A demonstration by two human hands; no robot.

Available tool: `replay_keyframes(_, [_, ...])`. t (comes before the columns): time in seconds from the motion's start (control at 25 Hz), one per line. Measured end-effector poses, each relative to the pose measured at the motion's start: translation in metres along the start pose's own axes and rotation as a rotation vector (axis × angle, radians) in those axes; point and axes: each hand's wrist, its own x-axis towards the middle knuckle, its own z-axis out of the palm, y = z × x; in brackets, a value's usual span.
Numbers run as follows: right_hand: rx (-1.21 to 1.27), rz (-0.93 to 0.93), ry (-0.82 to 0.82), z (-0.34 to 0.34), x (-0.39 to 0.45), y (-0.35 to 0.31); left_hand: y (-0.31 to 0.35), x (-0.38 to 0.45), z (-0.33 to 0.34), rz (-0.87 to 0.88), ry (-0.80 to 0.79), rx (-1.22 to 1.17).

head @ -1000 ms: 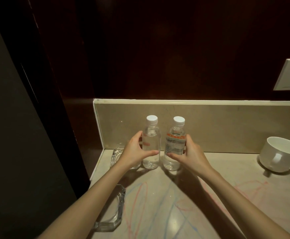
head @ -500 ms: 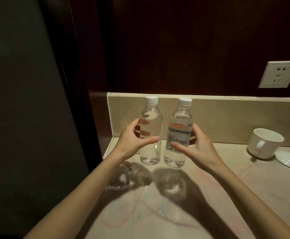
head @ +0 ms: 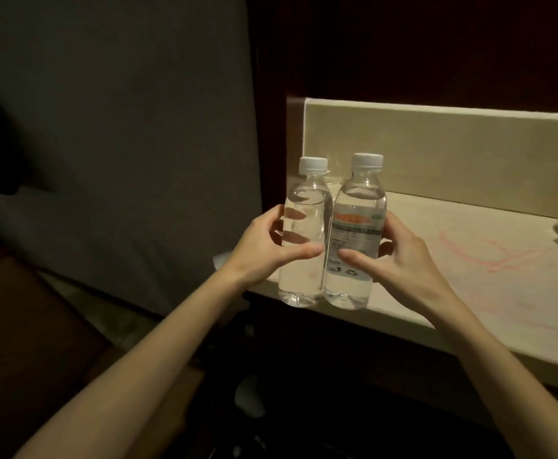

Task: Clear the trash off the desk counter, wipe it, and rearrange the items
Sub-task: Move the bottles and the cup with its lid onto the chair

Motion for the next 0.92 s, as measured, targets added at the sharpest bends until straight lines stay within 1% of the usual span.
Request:
replay_keyframes(0.2, [0.034, -0.009, -0.127, 0.062, -0.031, -0.023, -0.029, -0.069, -0.043, -0.086, 0.057, -0.001])
replay_keyframes(0.4, [0.133, -0.006, -0.214, 0.127, -0.040, -0.044, -0.065, -0.110, -0.091, -0.136, 0.146, 0.051])
replay_keyframes(0.52, [0.158, 0.015, -0.263, 0.171, -0.039, -0.056, -0.092, -0.129, -0.124, -0.155, 0.165, 0.071])
replay_keyframes(0.68, [0.162, 0.073, -0.301, 0.243, -0.029, -0.074, -0.135, -0.139, -0.184, -0.186, 0.120, 0.072])
replay_keyframes(0.76, [0.156, 0.113, -0.256, 0.283, -0.022, -0.081, -0.162, -0.134, -0.218, -0.196, 0.076, 0.072])
replay_keyframes(0.92, [0.152, 0.217, -0.163, 0.362, -0.013, -0.093, -0.215, -0.118, -0.280, -0.225, -0.077, 0.092])
